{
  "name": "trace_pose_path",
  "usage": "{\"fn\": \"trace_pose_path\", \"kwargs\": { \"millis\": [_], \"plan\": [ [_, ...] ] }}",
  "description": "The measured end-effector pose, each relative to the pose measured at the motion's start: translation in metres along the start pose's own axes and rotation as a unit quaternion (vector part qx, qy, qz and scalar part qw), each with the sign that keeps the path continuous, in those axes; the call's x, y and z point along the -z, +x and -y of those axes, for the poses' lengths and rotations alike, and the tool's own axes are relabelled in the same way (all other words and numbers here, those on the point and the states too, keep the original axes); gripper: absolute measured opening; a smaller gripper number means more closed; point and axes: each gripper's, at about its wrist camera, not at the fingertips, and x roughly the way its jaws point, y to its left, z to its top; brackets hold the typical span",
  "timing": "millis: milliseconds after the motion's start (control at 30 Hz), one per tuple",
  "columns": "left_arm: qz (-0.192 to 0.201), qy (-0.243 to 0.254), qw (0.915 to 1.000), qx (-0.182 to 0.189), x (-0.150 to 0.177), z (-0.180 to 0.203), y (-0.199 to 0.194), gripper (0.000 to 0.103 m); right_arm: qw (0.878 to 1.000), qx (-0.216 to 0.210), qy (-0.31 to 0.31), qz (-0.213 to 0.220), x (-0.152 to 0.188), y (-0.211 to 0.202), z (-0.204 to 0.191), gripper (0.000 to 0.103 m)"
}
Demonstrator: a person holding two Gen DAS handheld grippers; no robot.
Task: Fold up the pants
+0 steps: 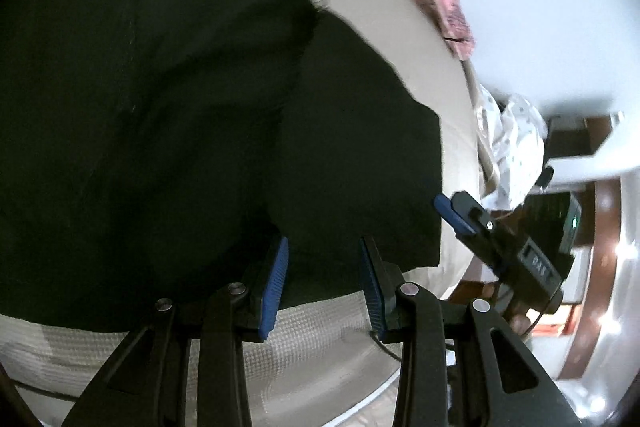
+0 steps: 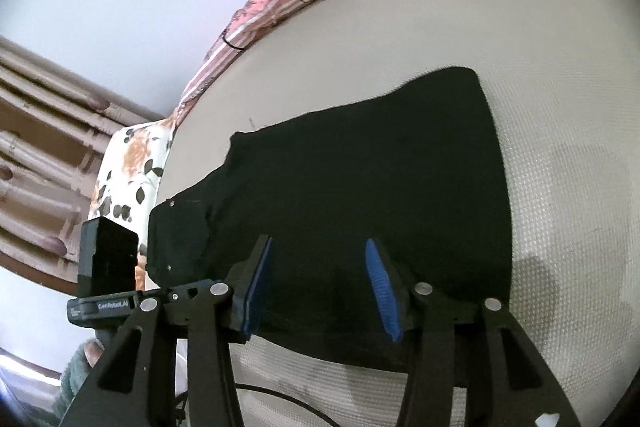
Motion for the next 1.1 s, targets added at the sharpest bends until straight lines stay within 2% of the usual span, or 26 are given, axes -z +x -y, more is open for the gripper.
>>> {"fn": "trace_pose_path", "kwargs": {
  "millis": [233,367,500,667,700,767,1033,1100],
  "plan": [
    [-0.002,-0.043,0.9990,-0.008,0.000,-0.016,-0.003,0.037,1.000,-0.005,0.007,-0.002,0.002,0.004,0.009,0.046],
    [-0.017,-0.066,0.9976,0.006,-0.001,-0.020,0.010,0.037,1.000,-0.009,0.019,-0.007,0.002,0.007,0.016,0.046],
    [-0.042,-0.065,0.9965,0.031,0.000,-0.008,0.035,0.037,1.000,-0.007,0.017,-0.001,0.001,0.003,0.017,0.046],
    [-0.028,-0.058,0.9966,0.052,-0.007,0.002,0.045,0.037,1.000,-0.005,0.021,0.008,0.000,-0.004,0.018,0.046],
    [-0.023,-0.056,0.9966,0.056,-0.007,0.003,0.045,0.036,1.000,-0.003,0.022,0.009,0.000,-0.005,0.019,0.046],
    [-0.005,-0.043,0.9979,0.048,-0.006,0.005,0.042,0.009,1.000,0.000,0.022,0.009,0.000,-0.007,0.019,0.046],
    [0.046,0.041,0.9978,0.024,0.011,0.028,0.017,0.007,0.999,0.039,0.007,-0.009,0.005,-0.011,0.020,0.047],
    [0.051,0.058,0.9970,0.003,0.016,0.025,0.015,0.007,0.999,0.051,-0.003,-0.019,0.009,-0.011,0.021,0.047]
  ]
}}
